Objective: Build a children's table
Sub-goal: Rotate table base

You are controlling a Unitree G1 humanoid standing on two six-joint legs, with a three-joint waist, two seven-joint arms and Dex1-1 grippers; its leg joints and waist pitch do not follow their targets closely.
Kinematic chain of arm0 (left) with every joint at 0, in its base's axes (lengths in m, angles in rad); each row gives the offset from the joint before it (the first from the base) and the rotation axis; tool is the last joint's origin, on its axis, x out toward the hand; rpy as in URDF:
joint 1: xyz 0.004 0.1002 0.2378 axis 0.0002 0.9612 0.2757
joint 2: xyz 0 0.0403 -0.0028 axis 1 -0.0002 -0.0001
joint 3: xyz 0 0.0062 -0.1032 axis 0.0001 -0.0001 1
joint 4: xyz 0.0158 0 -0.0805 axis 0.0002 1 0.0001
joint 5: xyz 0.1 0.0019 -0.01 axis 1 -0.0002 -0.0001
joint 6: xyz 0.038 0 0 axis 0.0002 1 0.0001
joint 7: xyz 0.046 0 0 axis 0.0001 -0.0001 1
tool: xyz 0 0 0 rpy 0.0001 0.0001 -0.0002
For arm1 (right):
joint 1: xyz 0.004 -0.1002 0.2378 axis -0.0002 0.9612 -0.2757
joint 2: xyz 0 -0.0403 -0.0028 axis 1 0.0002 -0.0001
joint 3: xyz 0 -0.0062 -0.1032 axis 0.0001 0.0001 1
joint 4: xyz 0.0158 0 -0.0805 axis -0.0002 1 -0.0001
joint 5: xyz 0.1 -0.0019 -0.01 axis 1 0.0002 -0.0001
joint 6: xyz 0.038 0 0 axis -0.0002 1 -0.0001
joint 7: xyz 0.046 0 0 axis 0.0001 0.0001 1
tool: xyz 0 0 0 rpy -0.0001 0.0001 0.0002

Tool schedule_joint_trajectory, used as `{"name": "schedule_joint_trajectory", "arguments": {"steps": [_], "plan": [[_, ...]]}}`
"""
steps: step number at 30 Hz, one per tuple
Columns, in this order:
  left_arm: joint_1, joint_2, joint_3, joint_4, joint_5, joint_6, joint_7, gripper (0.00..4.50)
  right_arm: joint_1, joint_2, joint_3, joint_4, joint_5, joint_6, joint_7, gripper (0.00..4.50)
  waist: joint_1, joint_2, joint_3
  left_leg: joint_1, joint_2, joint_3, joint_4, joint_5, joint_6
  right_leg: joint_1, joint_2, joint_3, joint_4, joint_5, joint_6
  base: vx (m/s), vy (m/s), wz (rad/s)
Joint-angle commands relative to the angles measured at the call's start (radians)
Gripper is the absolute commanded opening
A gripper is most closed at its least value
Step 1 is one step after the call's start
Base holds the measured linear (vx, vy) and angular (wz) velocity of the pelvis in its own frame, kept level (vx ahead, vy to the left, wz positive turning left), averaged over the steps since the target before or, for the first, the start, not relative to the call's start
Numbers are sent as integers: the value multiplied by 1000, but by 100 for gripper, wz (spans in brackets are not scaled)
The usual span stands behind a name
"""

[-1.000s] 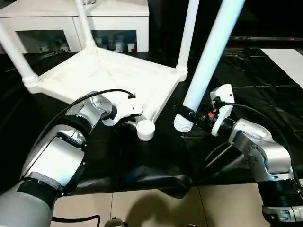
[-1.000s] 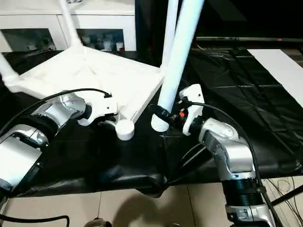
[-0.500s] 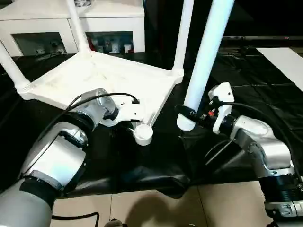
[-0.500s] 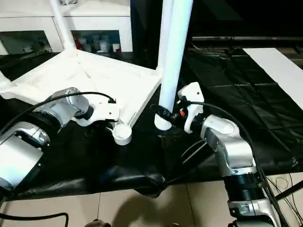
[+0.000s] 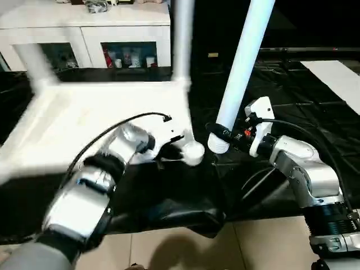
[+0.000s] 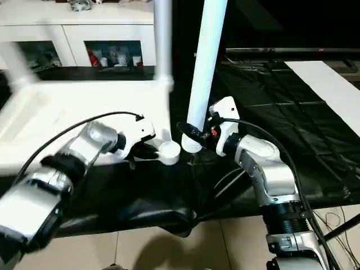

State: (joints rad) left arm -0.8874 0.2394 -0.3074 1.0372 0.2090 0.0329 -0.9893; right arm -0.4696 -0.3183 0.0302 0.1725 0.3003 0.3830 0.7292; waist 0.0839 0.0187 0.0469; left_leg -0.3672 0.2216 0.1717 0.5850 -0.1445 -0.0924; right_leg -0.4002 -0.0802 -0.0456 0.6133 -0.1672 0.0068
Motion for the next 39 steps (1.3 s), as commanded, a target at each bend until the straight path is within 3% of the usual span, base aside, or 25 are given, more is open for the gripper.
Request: {"name": "schedule_joint_trajectory", "arguments": {"steps": [1, 3, 5, 7, 12, 16, 23, 29, 37, 39], "plan": [[67, 25, -29, -20, 26, -10, -2, 22, -15, 4, 0, 4, -2, -10, -2, 187, 6, -22, -65, 7, -9, 3, -66, -308, 30, 42, -43, 19, -95, -394, -152, 0, 0, 0], [84, 30, -28, -50, 20, -2, -10, 3, -16, 6, 0, 8, -3, -12, -2, 187, 6, -18, -66, 11, -7, 4, -67, -315, 22, 38, -42, 21, -94, -378, -157, 0, 0, 0], [111, 32, -19, -109, 3, 21, -11, 1, -22, 8, 0, 17, -3, -15, -2, 187, 6, -22, -67, 9, -5, 3, -70, -314, 15, 40, -43, 22, -89, -349, -166, 0, 0, 0], [134, 33, 2, -157, -24, 2, -16, 60, -29, 12, 3, 25, -4, -19, -4, 187, 6, -26, -67, 8, -6, 5, -69, -305, 16, 40, -42, 23, -89, -330, -171, 0, 0, 0], [148, 57, 25, -191, -39, -73, -10, 80, -33, 17, 9, 27, -5, -20, -1, 187, 10, -28, -70, 7, -4, 7, -69, -265, 20, 40, -42, 25, -81, -259, -180, 0, 0, 0], [149, 90, 58, -208, -71, -66, -38, 80, -33, 19, 16, 24, -4, -14, 9, 187, 9, -31, -70, 4, -4, 9, -68, -241, 20, 41, -42, 26, -75, -223, -190, 0, 0, 0], [151, 148, 46, -201, -68, -55, -99, 80, -41, 23, 20, 41, -7, -24, 20, 187, 9, -26, -63, 9, -3, 7, -74, -297, -5, 34, -44, 27, -82, -302, -171, 0, 0, 0], [157, 160, 36, -193, -64, -63, -112, 80, -50, 31, 23, 57, -8, -34, 16, 187, 12, -24, -64, 9, -2, 8, -73, -283, -9, 36, -44, 29, -76, -249, -189, 0, 0, 0], [165, 145, 43, -181, -91, -75, -149, 2, -52, 29, 18, 58, -6, -32, 23, 187, 10, -25, -64, 9, -3, 8, -73, -286, -9, 37, -43, 29, -78, -258, -188, 0, 0, 0], [176, 139, 43, -190, -100, -68, -162, 0, -54, 33, 15, 67, -2, -30, 21, 187, 9, -25, -65, 8, -3, 9, -72, -276, -8, 38, -43, 29, -76, -243, -191, 0, 0, 0]]}}
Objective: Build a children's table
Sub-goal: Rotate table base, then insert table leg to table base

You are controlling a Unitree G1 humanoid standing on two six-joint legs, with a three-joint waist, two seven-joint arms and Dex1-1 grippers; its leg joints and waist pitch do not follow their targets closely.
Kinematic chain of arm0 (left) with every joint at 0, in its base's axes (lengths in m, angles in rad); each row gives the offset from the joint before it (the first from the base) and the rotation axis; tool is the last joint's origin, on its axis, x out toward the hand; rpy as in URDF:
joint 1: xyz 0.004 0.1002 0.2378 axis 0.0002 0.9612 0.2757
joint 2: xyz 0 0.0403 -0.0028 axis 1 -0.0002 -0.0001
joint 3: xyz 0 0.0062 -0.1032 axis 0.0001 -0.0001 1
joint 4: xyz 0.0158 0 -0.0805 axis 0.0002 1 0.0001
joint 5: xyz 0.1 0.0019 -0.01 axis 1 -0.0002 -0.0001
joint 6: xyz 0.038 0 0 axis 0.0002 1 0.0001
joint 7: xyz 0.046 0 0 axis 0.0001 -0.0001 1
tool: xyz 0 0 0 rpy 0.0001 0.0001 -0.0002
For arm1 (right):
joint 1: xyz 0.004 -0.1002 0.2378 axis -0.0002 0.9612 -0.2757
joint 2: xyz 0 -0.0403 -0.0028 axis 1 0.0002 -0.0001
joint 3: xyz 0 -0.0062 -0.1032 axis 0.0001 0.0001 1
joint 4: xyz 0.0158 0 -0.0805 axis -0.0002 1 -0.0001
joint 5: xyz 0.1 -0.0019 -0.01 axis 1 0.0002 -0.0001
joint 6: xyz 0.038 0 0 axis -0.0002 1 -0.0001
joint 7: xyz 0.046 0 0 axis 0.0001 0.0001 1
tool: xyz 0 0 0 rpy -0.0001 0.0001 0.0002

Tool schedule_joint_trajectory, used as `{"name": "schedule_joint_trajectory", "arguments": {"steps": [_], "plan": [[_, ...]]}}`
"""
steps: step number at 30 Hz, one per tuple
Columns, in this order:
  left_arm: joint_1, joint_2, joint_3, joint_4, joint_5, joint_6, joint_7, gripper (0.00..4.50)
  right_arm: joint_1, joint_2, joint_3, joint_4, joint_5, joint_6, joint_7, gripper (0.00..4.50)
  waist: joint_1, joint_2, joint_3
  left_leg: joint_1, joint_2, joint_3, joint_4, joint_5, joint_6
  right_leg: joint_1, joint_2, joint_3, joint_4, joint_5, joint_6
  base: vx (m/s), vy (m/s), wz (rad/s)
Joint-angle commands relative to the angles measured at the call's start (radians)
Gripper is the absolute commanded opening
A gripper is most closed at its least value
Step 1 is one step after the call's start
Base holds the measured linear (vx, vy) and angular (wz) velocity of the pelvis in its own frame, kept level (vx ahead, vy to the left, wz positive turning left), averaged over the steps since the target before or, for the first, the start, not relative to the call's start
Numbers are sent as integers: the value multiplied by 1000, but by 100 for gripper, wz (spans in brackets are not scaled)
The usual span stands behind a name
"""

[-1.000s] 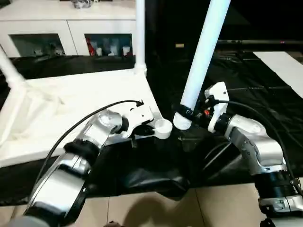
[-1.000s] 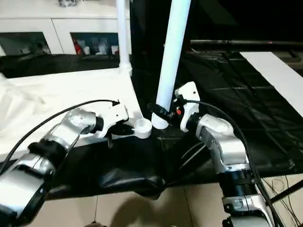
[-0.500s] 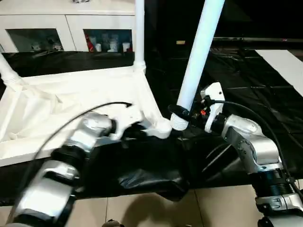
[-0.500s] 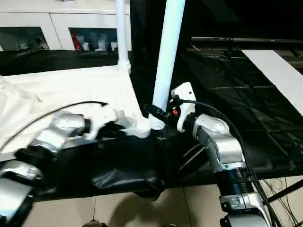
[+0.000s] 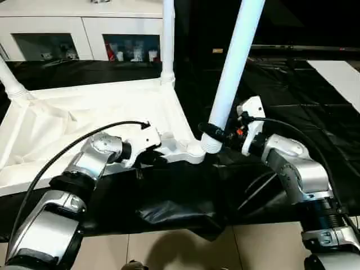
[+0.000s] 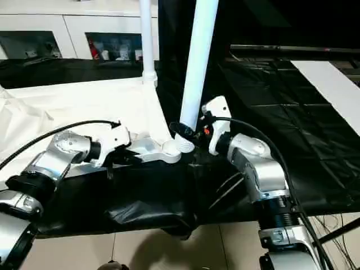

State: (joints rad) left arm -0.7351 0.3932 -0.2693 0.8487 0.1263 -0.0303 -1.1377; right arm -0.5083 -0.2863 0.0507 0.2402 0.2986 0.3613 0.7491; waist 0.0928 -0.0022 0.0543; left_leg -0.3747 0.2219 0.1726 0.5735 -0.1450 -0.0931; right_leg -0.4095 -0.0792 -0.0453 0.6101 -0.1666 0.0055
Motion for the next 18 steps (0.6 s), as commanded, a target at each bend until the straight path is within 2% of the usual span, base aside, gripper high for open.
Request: {"name": "schedule_joint_trajectory", "arguments": {"steps": [1, 5, 6, 7, 10, 11, 12, 13, 17, 18], "plan": [[36, -21, 7, -12, -28, -1, -23, 0, -19, 10, -8, 18, 1, -10, -6, 187, 1, -4, -73, 15, -3, 8, -61, -273, -7, 48, -44, 29, -72, -238, -192, 0, 0, 0], [86, -43, 2, -72, -52, 32, -39, 0, -49, 42, -11, 107, 3, -25, -10, 187, -5, -5, -72, 15, -1, 8, -60, -279, -4, 47, -48, 29, -72, -259, -200, 0, 0, 0], [94, -45, -1, -80, -52, 34, -38, 0, -54, 46, -10, 119, 5, -23, -8, 187, -5, -5, -70, 16, -2, 10, -61, -284, -3, 45, -45, 28, -76, -279, -196, 0, 0, 0], [102, -50, -5, -89, -52, 37, -32, 0, -60, 47, -5, 132, 3, -18, -3, 187, -6, -9, -70, 16, -2, 10, -61, -285, -1, 45, -45, 28, -77, -287, -192, 0, 0, 0], [115, -61, -7, -107, -57, 52, -23, 0, -73, 44, 12, 155, -6, 2, 12, 187, -3, -8, -69, 18, -1, 10, -62, -289, 0, 43, -45, 28, -77, -305, -183, 0, 0, 0], [119, -69, -3, -109, -57, 49, -2, 0, -78, 42, 26, 171, -16, 6, 21, 187, -3, -12, -69, 19, -2, 10, -63, -289, 3, 42, -45, 28, -77, -316, -177, 0, 0, 0], [121, -70, -4, -113, -55, 47, 0, 0, -84, 45, 28, 185, -20, 0, 23, 187, -4, -20, -68, 18, -3, 11, -63, -292, 8, 42, -45, 27, -80, -323, -171, 0, 0, 0], [123, -71, -6, -118, -53, 49, 2, 0, -89, 48, 28, 197, -21, -2, 24, 187, -4, -23, -69, 16, -3, 10, -63, -289, 10, 42, -47, 27, -78, -327, -170, 0, 0, 0], [142, -60, 4, -173, -48, 78, 3, 0, -116, 49, 57, 253, -50, 9, 40, 187, -7, -24, -69, 13, -2, 7, -65, -271, 22, 42, -50, 29, -73, -319, -167, 0, 0, 0], [146, -54, 3, -181, -46, 79, -3, 0, -117, 43, 67, 252, -54, 16, 51, 187, -7, -22, -69, 14, -3, 8, -65, -269, 22, 41, -49, 29, -74, -314, -168, 0, 0, 0]]}}
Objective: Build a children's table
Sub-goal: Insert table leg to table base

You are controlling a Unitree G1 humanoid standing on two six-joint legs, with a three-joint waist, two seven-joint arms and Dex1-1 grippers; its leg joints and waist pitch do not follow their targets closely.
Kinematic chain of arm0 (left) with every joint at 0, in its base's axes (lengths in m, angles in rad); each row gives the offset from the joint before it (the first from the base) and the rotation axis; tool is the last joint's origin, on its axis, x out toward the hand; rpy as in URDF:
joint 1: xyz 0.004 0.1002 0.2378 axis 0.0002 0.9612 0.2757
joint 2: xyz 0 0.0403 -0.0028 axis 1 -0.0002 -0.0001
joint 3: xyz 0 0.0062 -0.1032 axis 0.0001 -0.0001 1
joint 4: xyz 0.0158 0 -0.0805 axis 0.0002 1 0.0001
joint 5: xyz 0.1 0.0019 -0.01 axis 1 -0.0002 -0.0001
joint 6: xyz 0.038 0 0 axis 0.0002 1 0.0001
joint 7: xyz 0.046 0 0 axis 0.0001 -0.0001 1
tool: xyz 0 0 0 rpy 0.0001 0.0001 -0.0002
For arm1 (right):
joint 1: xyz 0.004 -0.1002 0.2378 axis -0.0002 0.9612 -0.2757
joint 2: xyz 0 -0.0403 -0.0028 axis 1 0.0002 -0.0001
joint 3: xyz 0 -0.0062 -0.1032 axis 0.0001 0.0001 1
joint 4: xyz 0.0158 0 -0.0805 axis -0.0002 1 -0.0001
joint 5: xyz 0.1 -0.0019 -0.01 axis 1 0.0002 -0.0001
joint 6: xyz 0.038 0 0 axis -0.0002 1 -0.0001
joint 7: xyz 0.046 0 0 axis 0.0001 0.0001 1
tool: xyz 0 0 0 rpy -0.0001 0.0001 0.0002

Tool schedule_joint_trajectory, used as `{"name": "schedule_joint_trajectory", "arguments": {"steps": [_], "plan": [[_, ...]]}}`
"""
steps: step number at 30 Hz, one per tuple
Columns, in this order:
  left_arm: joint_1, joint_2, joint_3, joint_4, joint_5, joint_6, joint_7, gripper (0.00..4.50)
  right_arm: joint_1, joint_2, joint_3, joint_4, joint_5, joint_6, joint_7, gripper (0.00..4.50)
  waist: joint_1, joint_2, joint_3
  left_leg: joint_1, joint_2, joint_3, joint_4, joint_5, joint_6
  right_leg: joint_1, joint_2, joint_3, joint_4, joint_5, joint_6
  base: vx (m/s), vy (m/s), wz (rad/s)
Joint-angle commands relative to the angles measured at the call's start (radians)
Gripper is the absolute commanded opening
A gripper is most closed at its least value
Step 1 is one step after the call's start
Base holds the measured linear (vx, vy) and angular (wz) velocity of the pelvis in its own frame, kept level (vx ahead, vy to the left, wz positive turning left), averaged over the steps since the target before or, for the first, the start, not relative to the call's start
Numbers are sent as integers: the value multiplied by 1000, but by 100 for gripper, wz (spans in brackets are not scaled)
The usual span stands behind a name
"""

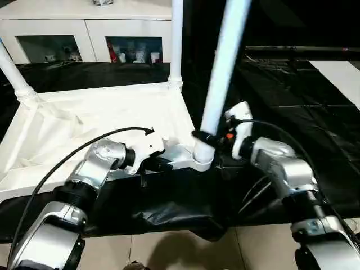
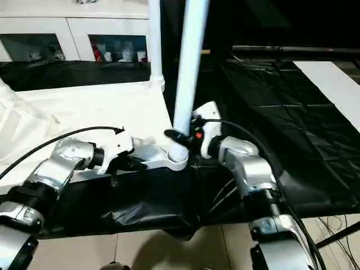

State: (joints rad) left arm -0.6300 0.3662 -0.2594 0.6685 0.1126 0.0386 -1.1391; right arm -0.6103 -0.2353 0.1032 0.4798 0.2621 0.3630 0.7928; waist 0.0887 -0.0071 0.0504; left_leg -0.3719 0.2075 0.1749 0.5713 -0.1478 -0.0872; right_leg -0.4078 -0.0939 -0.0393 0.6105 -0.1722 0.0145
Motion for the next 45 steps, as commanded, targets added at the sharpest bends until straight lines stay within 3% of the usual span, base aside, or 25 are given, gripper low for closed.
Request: {"name": "schedule_joint_trajectory", "arguments": {"steps": [1, 3, 10, 16, 22, 23, 24, 28, 32, 34, 39, 40, 45], "plan": [[43, -23, -9, -5, -30, 11, -7, 0, -14, -12, 21, 11, -20, 19, 16, 186, -3, -19, -66, 11, 12, 6, -63, -261, 17, 39, -33, 23, -74, -293, -178, 0, 0, 0], [54, -13, -10, -25, -33, 13, -21, 0, -12, -20, 27, 17, -23, 24, 25, 186, -4, -24, -67, 10, 11, 8, -61, -254, 20, 41, -35, 25, -73, -273, -178, 0, 0, 0], [74, 5, -13, -67, -48, 25, -56, 0, -23, -15, 26, 84, -31, 21, 43, 186, -3, -25, -69, 10, 11, 9, -61, -244, 21, 41, -34, 24, -70, -252, -187, 0, 0, 0], [88, 13, -10, -101, -53, 43, -60, 0, -15, -6, 20, 132, -26, -17, 57, 186, -7, -26, -69, 12, 12, 6, -65, -288, 5, 40, -33, 24, -74, -270, -183, 0, 0, 0], [85, 7, 6, -103, -58, 50, -35, 0, 34, 18, -27, 145, 11, -83, 55, 186, -8, -25, -72, 13, 12, 6, -66, -293, 4, 40, -32, 24, -74, -255, -187, 0, 0, 0], [79, 4, 13, -97, -58, 50, -21, 0, 52, 26, -38, 147, 18, -101, 52, 186, -8, -19, -72, 14, 12, 6, -66, -293, 4, 40, -31, 24, -73, -244, -192, 0, 0, 0], [75, 3, 17, -93, -59, 51, -14, 0, 73, 35, -50, 152, 23, -127, 47, 186, -8, -19, -71, 14, 12, 6, -66, -298, 4, 40, -31, 24, -74, -242, -194, 0, 0, 0], [75, 3, 20, -96, -61, 57, -11, 0, 92, 44, -54, 165, 23, -164, 33, 186, -7, -18, -71, 15, 12, 6, -67, -311, 3, 39, -31, 24, -76, -248, -197, 0, 0, 0], [75, 0, 28, -100, -63, 64, 0, 0, 123, 55, -60, 156, 14, -212, 12, 186, -10, -19, -69, 15, 12, 4, -70, -340, -1, 37, -31, 24, -80, -297, -184, 0, 0, 0], [73, -5, 34, -98, -65, 69, 8, 0, 157, 67, -69, 140, 12, -244, 1, 186, -11, -15, -68, 17, 12, 4, -71, -352, -4, 35, -31, 25, -83, -317, -176, 0, 0, 0], [69, -12, 33, -93, -65, 75, 9, 0, 212, 67, -46, 97, -2, -251, 13, 186, -11, -19, -68, 14, 11, 3, -73, -347, 5, 37, -29, 25, -85, -314, -170, 0, 0, 0], [69, -12, 32, -94, -65, 76, 10, 0, 219, 63, -35, 92, -10, -255, 20, 186, -13, -24, -68, 14, 11, 4, -73, -349, 6, 37, -28, 24, -85, -321, -168, 0, 0, 0], [71, -11, 27, -102, -64, 84, 7, 0, 232, 46, 2, 61, -26, -245, 53, 186, -12, -24, -66, 14, 12, 3, -74, -359, 8, 33, -30, 26, -89, -357, -155, 0, 0, 0]]}}
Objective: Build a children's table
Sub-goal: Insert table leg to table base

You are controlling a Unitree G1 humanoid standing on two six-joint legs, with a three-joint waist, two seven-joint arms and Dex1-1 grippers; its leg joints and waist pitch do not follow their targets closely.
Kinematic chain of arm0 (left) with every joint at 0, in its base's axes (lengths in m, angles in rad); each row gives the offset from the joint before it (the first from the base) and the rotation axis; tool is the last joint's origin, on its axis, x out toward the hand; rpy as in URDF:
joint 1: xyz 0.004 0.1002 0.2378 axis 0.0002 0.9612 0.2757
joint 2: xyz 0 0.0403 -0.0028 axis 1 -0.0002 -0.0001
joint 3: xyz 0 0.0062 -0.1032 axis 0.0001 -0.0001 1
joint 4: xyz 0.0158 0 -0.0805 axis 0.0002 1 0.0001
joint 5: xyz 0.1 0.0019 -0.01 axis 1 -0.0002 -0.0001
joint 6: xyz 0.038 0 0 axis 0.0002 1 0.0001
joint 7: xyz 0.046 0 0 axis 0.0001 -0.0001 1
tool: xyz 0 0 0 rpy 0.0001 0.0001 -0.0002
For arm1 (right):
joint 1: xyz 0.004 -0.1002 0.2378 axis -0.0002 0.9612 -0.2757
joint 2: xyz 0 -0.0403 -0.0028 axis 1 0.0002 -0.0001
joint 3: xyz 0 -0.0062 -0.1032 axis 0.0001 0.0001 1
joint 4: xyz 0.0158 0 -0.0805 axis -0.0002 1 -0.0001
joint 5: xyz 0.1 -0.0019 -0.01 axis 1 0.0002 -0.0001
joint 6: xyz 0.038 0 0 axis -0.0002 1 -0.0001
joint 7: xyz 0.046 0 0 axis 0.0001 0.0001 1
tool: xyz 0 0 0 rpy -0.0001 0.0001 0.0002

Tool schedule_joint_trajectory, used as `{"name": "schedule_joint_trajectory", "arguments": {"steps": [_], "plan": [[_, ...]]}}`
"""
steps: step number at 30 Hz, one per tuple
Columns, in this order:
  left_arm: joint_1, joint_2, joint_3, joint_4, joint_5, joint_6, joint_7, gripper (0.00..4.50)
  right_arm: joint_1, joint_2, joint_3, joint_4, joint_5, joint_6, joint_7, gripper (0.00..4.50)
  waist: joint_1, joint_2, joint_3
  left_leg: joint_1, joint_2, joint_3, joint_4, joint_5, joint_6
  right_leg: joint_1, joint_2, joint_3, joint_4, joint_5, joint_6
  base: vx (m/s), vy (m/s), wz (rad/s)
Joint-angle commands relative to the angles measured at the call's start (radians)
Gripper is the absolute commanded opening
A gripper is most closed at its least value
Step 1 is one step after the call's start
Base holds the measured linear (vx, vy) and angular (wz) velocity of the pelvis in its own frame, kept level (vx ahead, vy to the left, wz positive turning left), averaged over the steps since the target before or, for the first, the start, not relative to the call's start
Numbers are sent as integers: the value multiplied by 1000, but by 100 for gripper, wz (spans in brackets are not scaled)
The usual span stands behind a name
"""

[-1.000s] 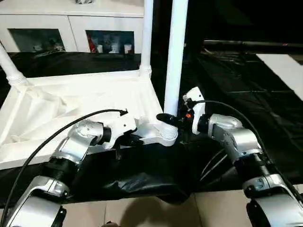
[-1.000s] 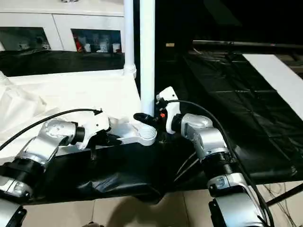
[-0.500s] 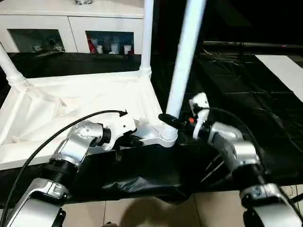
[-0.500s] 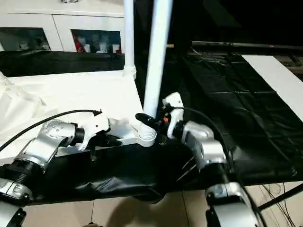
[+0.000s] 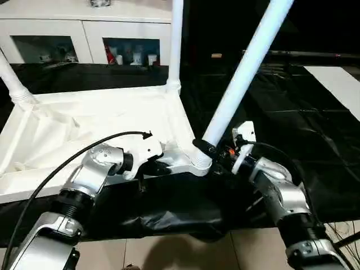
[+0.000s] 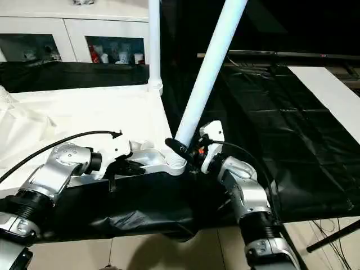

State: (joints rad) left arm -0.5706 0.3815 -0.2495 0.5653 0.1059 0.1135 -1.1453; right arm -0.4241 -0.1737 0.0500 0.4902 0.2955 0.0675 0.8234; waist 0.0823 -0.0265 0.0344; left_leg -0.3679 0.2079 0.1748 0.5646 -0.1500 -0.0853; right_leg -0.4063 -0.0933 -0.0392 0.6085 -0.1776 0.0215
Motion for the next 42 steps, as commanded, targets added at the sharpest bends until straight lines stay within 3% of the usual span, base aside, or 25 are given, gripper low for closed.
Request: {"name": "schedule_joint_trajectory", "arguments": {"steps": [1, 4, 8, 14, 21, 22, 23, 26, 28, 33, 38, 42], "plan": [[13, -22, 11, 1, -52, 5, 9, 0, 43, -23, 69, 45, -66, 60, 36, 186, -6, -6, -50, 10, 12, 3, -67, -359, 6, 32, -30, 25, -87, -354, -161, 0, 0, 0], [14, -15, 1, 2, -41, -3, 1, 0, 36, -39, 98, 32, -80, 81, 66, 186, -6, -9, -50, 10, 12, 4, -67, -352, 9, 32, -29, 25, -87, -343, -161, 0, 0, 0], [10, -4, -6, 1, -31, -9, -10, 0, 17, -81, 167, 23, -95, 167, 165, 186, -6, -14, -50, 8, 11, 4, -67, -346, 14, 35, -29, 25, -87, -347, -157, 0, 0, 0], [1, 0, -8, 12, -28, -15, -19, 0, 3, -106, 195, 55, -106, 195, 223, 186, -3, -14, -53, 11, 13, 3, -68, -364, 5, 33, -31, 25, -87, -344, -161, 0, 0, 0], [-11, 30, -28, -12, -26, -24, -84, 0, -66, -95, 211, 160, -132, 175, 267, 186, -3, -15, -52, 12, 14, -1, -71, -391, -6, 30, -31, 23, -88, -358, -166, 0, 0, 0], [-10, 34, -30, -19, -26, -22, -90, 0, -73, -94, 217, 164, -134, 175, 278, 186, -3, -16, -52, 13, 15, -2, -73, -401, -8, 29, -31, 23, -87, -362, -168, 0, 0, 0], [-9, 37, -31, -23, -26, -22, -93, 0, -75, -95, 221, 164, -136, 176, 284, 186, -3, -23, -52, 12, 16, -1, -73, -405, -8, 29, -31, 23, -88, -360, -167, 0, 0, 0], [-5, 49, -34, -44, -25, -17, -102, 0, -91, -95, 239, 171, -146, 176, 313, 186, -1, -21, -52, 14, 17, -4, -75, -425, -15, 27, -32, 23, -88, -369, -164, 0, 0, 0], [-4, 52, -31, -52, -27, -13, -102, 0, -99, -94, 245, 178, -150, 174, 330, 186, -1, -26, -52, 14, 17, -4, -76, -433, -17, 27, -33, 23, -87, -375, -162, 0, 0, 0], [-1, 61, -30, -62, -29, -13, -111, 0, -121, -81, 258, 226, -169, 155, 362, 186, -1, -28, -52, 16, 18, -6, -78, -453, -26, 24, -34, 23, -89, -383, -159, 0, 0, 0], [4, 58, -41, -81, -52, -17, -154, 0, -117, -85, 264, 245, -172, 121, 398, 186, -1, -28, -52, 15, 19, -6, -78, -455, -24, 24, -34, 24, -88, -376, -163, 0, 0, 0], [35, 83, -77, -156, -93, 1, -275, 0, -89, -107, 278, 219, -171, 113, 455, 186, 1, -26, -54, 13, 21, -4, -79, -434, -17, 28, -32, 25, -84, -324, -177, 0, 0, 0]]}}
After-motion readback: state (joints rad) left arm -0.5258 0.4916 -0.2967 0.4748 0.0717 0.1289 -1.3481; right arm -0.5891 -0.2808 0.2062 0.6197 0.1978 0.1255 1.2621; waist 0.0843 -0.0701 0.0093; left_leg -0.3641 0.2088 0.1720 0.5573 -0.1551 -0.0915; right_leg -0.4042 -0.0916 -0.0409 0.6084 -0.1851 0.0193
